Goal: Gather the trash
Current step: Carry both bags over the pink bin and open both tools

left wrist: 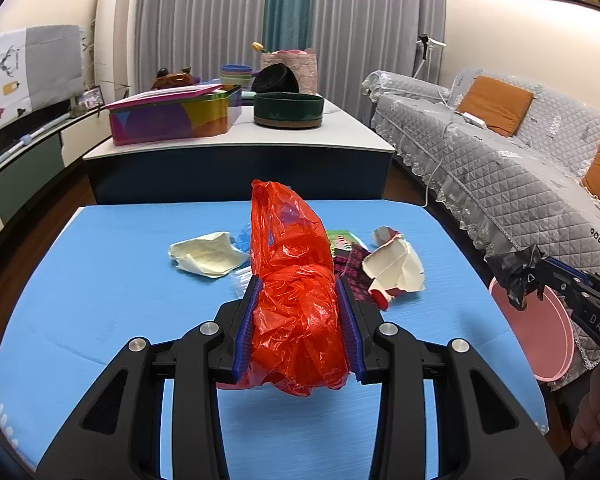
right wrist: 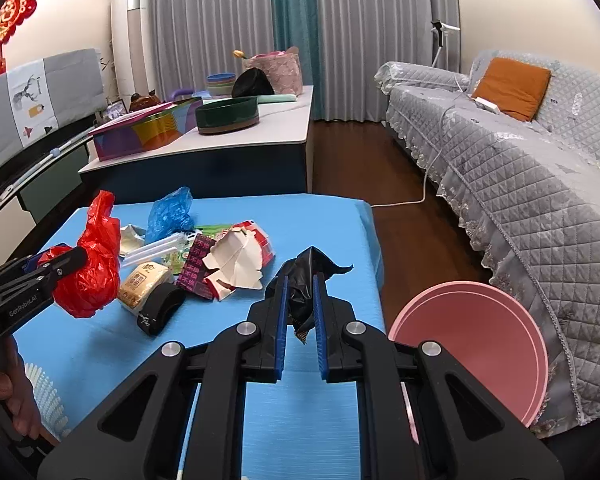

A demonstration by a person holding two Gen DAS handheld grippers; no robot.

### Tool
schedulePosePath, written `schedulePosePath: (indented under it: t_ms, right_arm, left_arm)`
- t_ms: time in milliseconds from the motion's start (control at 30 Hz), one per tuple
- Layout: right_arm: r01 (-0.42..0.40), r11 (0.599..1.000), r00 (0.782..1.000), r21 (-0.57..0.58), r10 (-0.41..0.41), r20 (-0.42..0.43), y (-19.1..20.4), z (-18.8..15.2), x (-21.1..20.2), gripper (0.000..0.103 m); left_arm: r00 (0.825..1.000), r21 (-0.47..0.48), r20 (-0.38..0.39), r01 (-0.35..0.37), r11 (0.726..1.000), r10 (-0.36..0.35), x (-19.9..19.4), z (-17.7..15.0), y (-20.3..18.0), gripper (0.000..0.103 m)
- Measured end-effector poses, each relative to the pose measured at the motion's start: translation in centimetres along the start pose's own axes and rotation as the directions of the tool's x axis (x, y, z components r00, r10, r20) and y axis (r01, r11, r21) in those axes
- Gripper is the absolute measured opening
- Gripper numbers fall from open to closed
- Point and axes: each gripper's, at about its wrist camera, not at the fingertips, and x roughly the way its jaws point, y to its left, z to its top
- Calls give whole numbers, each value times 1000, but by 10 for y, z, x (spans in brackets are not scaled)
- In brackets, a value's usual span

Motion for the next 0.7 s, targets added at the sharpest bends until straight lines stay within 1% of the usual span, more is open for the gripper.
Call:
schedulePosePath:
  t_ms: [367,700]
  right_arm:
    - [29,1000,999,10,-29,18,-15,1,-8,13]
    - [58,998,997,36,-60,39,-36,2,-20,13]
  left_arm:
    - [999,32,23,33,999,-34,-1,3,-23,37]
    - [998,66,25,60,996,-62,-3,3,-46,37]
